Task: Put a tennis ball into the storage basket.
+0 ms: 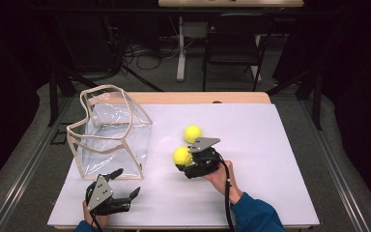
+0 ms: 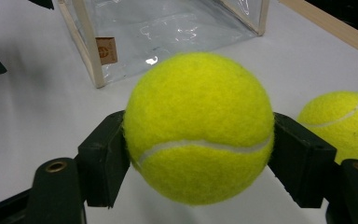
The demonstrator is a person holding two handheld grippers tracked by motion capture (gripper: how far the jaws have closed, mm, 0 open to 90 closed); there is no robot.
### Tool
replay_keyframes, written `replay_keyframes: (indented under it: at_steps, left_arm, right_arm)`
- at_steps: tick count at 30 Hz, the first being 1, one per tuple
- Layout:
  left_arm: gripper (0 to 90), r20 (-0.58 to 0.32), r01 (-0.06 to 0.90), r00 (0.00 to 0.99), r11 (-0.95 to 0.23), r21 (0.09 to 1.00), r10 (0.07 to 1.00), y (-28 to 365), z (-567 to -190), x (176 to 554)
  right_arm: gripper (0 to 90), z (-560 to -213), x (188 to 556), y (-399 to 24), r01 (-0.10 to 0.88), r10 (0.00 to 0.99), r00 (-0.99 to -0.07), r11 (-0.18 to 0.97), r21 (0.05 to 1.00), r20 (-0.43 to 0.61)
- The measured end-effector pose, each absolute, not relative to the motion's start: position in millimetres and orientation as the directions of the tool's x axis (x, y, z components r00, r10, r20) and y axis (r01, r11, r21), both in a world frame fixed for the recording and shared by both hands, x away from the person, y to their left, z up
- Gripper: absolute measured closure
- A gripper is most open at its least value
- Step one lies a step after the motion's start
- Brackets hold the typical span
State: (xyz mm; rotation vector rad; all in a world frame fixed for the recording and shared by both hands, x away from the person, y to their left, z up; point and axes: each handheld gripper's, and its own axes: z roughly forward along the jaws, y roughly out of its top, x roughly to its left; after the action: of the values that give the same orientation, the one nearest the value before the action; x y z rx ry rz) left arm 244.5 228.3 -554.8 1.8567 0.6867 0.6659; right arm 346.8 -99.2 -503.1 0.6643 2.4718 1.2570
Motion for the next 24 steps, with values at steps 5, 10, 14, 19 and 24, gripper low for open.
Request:
replay_keyframes:
  at_steps: [5, 10, 14, 19, 24]
  left_arm:
    - [15.8, 0.139, 0.158, 0.688, -0.334, 0.929, 0.713, 228, -555, 244]
    - [15.8, 0.139, 0.156, 0.688, -0.333, 0.930, 0.713, 229, -554, 244]
    - [15.8, 0.140, 0.153, 0.687, -0.330, 0.931, 0.713, 229, -554, 243]
    - [15.8, 0.136, 0.156, 0.689, -0.329, 0.931, 0.712, 229, -554, 244]
    - [15.8, 0.139, 0.149, 0.691, -0.328, 0.933, 0.709, 229, -554, 243]
  right_arm:
    - [26.5, -502, 348, -98, 0.268, 0.520, -0.853, 0.512, 0.816, -0.047]
    - [26.5, -499, 349, -96, 0.267, 0.519, -0.853, 0.507, 0.820, -0.044]
    - [26.5, -496, 350, -92, 0.259, 0.511, -0.858, 0.510, 0.820, -0.047]
    - [26.5, -492, 354, -89, 0.253, 0.507, -0.860, 0.518, 0.817, -0.055]
    - [26.5, -488, 359, -87, 0.264, 0.499, -0.866, 0.508, 0.820, -0.030]
